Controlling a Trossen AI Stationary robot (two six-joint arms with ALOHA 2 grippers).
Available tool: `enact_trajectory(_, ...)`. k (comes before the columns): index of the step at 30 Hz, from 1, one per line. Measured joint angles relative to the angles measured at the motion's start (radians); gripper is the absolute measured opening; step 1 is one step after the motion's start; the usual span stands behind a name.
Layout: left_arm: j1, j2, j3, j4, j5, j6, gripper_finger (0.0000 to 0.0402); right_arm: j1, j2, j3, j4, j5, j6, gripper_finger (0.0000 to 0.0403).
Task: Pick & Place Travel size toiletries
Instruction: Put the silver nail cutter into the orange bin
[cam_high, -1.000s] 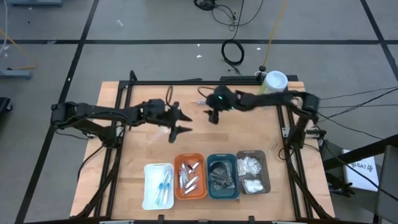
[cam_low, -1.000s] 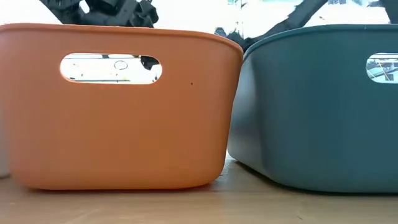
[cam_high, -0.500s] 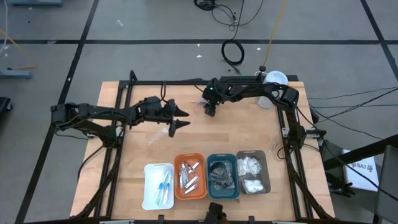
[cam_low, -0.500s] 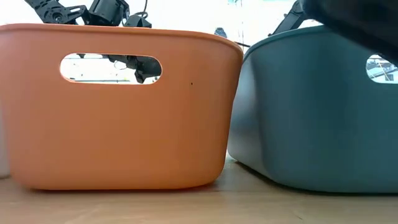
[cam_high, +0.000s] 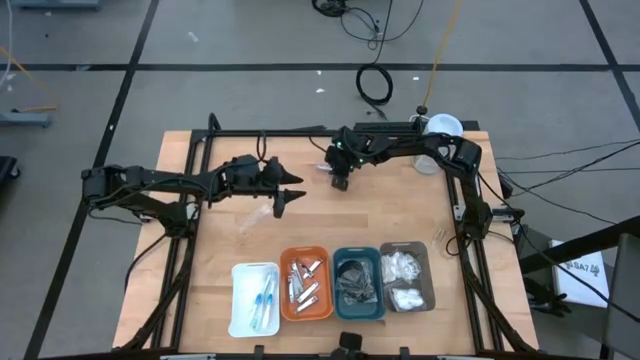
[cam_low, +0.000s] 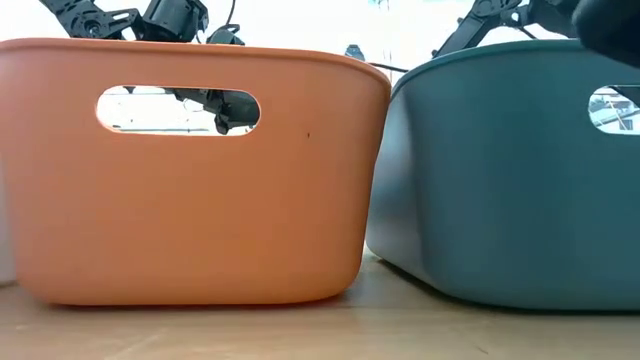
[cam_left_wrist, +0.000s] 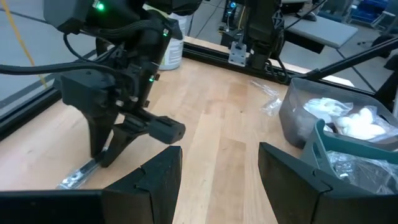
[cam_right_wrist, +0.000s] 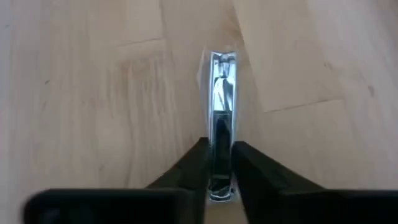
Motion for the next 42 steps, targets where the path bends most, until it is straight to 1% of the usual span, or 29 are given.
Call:
enact_trajectory(3,-0.002,0.000,0.000,0.000,-0.005,0.000,0.0209,0.008,-0.001,0.000,-0.025,0.006,-0.026,0.0034)
enact_trajectory(4,-0.002,0.000,0.000,0.000,-0.007,0.000,0.0209,0.011,-0.001,0.000,-0.035,0.009,-0.041,0.0026)
enact_trajectory(8,-0.002,0.000,0.000,-0.001,-0.013,-0.002,0.0209,0.022,-0.002,-0.001,-0.047,0.015,-0.052,0.0026)
enact_trajectory(13,-0.002,0.000,0.000,-0.002,-0.013,-0.034,0.0209,0.040,-0.060,-0.007,-0.070,0.013,-0.047,0.0026)
enact_trajectory(15,-0.004,0.000,0.000,-0.003,-0.014,-0.034,0.0209,0.055,-0.104,-0.012,-0.085,0.013,-0.040,0.0026)
enact_trajectory(17,-0.007,0.001,0.000,-0.004,-0.016,-0.034,0.0209,0.073,-0.161,-0.011,-0.059,0.002,-0.033,0.0026)
enact_trajectory(20,-0.012,0.001,0.000,-0.009,-0.015,-0.034,0.0209,0.100,-0.257,-0.034,-0.040,-0.071,0.002,0.0026)
enact_trajectory(23,-0.020,0.001,0.000,-0.012,-0.016,-0.035,0.0209,0.131,-0.346,-0.109,0.022,-0.126,0.041,0.0026)
enact_trajectory(25,-0.024,0.001,0.000,-0.014,-0.016,-0.033,0.0209,0.151,-0.415,-0.189,0.117,-0.134,0.068,0.0026)
enact_trajectory(28,-0.032,0.001,0.000,-0.017,-0.031,-0.021,0.0209,0.169,-0.523,-0.349,0.317,-0.150,0.145,0.0026)
enact_trajectory(31,-0.045,0.001,0.000,-0.017,-0.083,-0.018,0.0209,0.191,-0.604,-0.532,0.604,-0.149,0.228,0.0026)
enact_trajectory(34,-0.064,0.001,0.000,-0.007,-0.141,-0.006,0.0209,0.215,-0.653,-0.678,0.926,-0.150,0.290,0.0026)
enact_trajectory(36,-0.077,0.005,0.000,0.031,-0.156,0.028,0.0209,0.229,-0.665,-0.744,1.062,-0.173,0.311,0.0026)
enact_trajectory(38,-0.094,0.023,0.000,0.096,-0.155,0.089,0.0209,0.242,-0.663,-0.783,1.158,-0.204,0.321,0.0026)
enact_trajectory(40,-0.112,0.055,0.000,0.166,-0.141,0.170,0.0209,0.255,-0.664,-0.797,1.223,-0.225,0.327,0.0026)
enact_trajectory(42,-0.138,0.103,0.000,0.241,-0.135,0.245,0.0209,0.273,-0.666,-0.797,1.243,-0.225,0.326,0.0026)
